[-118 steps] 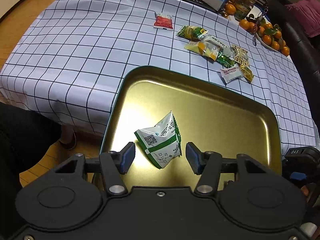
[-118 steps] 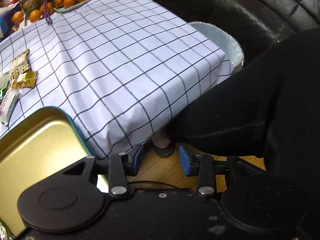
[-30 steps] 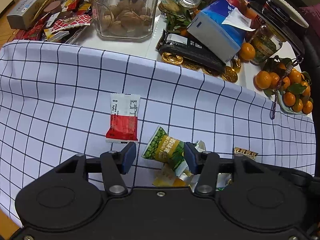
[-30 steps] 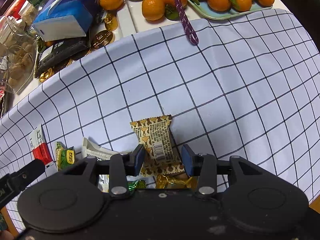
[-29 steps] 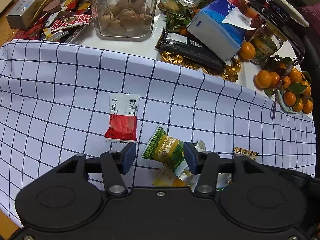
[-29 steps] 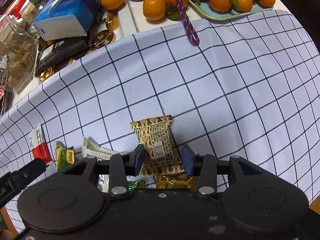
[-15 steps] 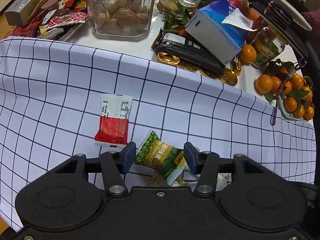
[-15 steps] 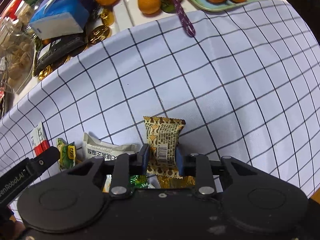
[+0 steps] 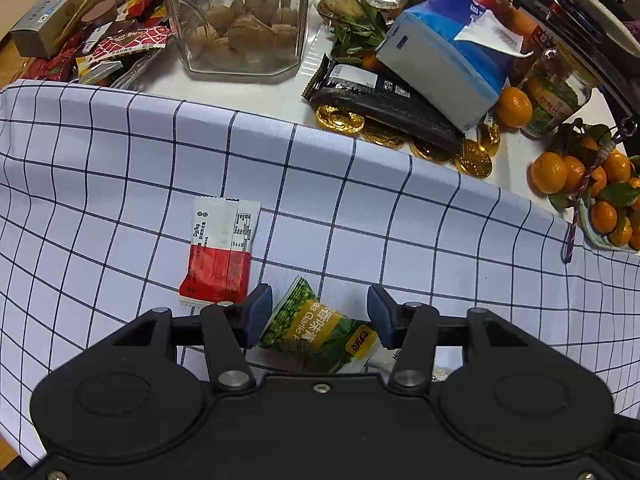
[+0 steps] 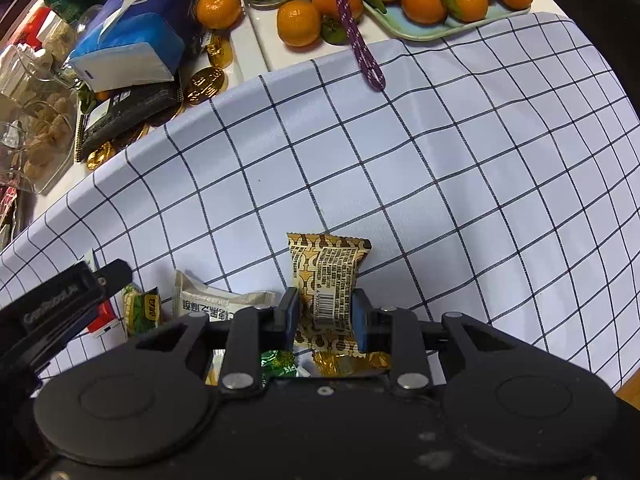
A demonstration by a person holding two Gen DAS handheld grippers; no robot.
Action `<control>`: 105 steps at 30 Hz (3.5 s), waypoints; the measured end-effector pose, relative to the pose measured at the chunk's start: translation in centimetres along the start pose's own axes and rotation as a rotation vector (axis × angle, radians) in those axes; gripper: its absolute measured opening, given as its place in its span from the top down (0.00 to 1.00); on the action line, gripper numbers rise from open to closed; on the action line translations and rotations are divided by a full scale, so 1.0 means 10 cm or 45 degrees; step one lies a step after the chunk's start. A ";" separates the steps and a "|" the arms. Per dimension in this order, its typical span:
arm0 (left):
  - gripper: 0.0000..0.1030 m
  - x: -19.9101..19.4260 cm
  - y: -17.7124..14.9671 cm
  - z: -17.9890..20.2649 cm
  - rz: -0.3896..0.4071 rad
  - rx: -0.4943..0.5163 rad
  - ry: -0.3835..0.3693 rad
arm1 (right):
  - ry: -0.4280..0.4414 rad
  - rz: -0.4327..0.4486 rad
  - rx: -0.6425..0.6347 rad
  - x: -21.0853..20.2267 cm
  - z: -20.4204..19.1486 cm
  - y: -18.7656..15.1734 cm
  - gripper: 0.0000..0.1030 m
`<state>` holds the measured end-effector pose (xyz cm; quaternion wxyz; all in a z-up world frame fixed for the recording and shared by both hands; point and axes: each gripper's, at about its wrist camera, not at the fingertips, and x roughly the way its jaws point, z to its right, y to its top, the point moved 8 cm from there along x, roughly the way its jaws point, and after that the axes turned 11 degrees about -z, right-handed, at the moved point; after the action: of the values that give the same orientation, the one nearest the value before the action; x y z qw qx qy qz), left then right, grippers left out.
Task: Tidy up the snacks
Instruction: 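Grasp green garlic-flavor packet with left tool and lift both packets, then carry both packets over the gold tray and open both tools to drop them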
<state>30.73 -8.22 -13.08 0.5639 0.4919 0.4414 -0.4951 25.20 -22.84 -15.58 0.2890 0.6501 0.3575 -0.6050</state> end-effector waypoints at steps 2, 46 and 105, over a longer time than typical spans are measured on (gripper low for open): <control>0.45 0.03 -0.02 -0.01 -0.018 0.003 0.011 | 0.004 0.008 0.000 -0.02 0.00 0.00 0.72; 0.59 0.19 -0.13 -0.10 -0.126 0.011 -0.051 | 0.044 -0.045 0.046 0.05 0.06 0.01 0.72; 0.59 -0.84 -2.87 -0.56 0.206 0.314 -0.059 | 0.283 0.407 -0.061 -0.53 0.91 -2.56 0.71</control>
<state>1.17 -2.41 -8.90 0.5473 0.5799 0.3228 -0.5098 -1.02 -16.05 -9.77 0.3556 0.7542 0.2939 -0.4673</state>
